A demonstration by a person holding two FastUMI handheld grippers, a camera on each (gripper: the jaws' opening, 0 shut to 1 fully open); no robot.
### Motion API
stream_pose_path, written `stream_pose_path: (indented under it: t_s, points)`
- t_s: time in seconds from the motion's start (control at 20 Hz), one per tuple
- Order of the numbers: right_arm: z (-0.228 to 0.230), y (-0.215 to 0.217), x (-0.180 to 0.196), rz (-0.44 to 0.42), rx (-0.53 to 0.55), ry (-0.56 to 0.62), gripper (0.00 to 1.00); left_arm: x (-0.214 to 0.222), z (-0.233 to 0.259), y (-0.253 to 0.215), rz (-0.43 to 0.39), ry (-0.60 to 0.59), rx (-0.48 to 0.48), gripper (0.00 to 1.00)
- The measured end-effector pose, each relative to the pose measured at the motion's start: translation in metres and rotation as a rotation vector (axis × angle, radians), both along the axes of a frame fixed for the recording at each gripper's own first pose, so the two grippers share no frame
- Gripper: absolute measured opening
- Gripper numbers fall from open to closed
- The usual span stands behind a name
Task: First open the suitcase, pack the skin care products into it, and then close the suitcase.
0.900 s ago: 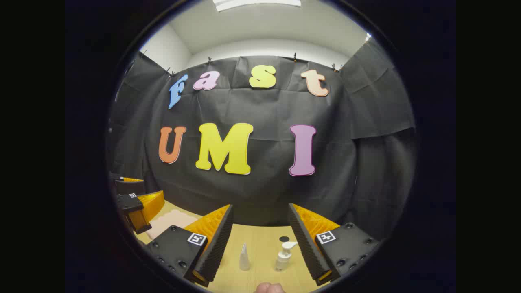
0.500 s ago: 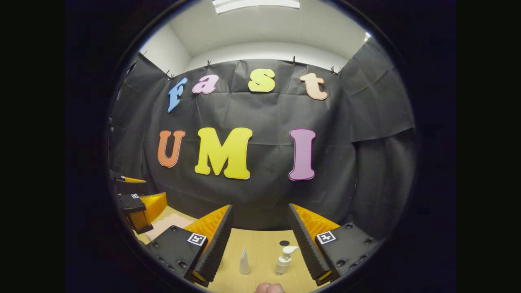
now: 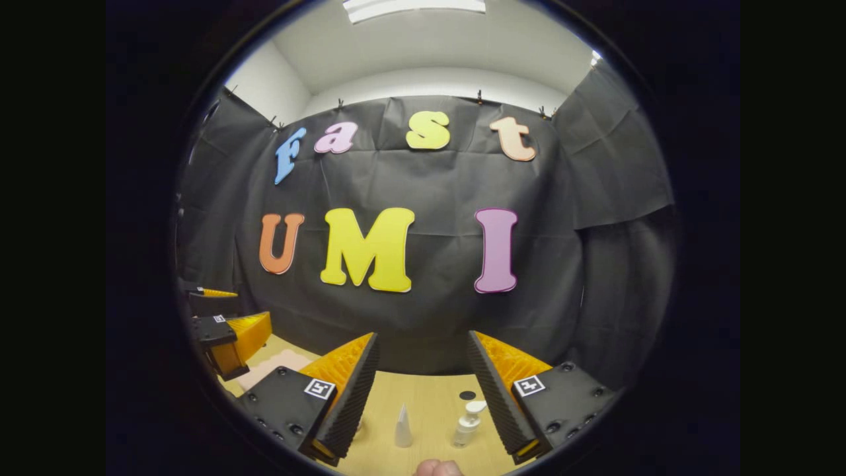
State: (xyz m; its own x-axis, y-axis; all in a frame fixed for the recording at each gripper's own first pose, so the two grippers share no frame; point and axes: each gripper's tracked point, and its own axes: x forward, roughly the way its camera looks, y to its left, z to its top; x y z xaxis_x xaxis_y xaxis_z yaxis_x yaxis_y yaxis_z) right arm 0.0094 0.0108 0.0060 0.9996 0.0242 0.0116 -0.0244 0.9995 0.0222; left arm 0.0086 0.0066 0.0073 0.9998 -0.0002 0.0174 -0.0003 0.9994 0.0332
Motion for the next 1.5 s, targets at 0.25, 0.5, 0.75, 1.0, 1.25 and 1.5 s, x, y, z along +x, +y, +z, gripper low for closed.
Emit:
stream_pose_path:
  t_s: [0.25, 0.5, 0.75, 1.0, 1.25, 1.5]
  points:
    - [-0.007, -0.010, 0.000, -0.011, -0.031, 0.013, 0.79, 0.002, -0.016, -0.013, -0.044, 0.024, 0.027, 0.99]
    - [-0.032, -0.043, -0.009, -0.050, -0.073, 0.076, 0.77, 0.002, -0.060, -0.039, -0.123, 0.114, 0.065, 0.99]
    - [-0.045, -0.079, -0.017, -0.112, -0.085, 0.109, 0.79, 0.017, -0.104, -0.046, -0.129, 0.199, 0.210, 0.99]
    - [-0.060, -0.106, -0.023, -0.142, -0.102, 0.147, 0.77, 0.037, -0.147, -0.046, -0.141, 0.287, 0.340, 0.99]
    - [-0.069, -0.122, -0.025, -0.152, -0.119, 0.177, 0.79, 0.058, -0.204, -0.051, -0.176, 0.388, 0.628, 0.99]
    - [-0.072, -0.148, -0.021, -0.191, -0.106, 0.187, 0.79, 0.071, -0.251, -0.045, -0.166, 0.499, 0.878, 0.93]
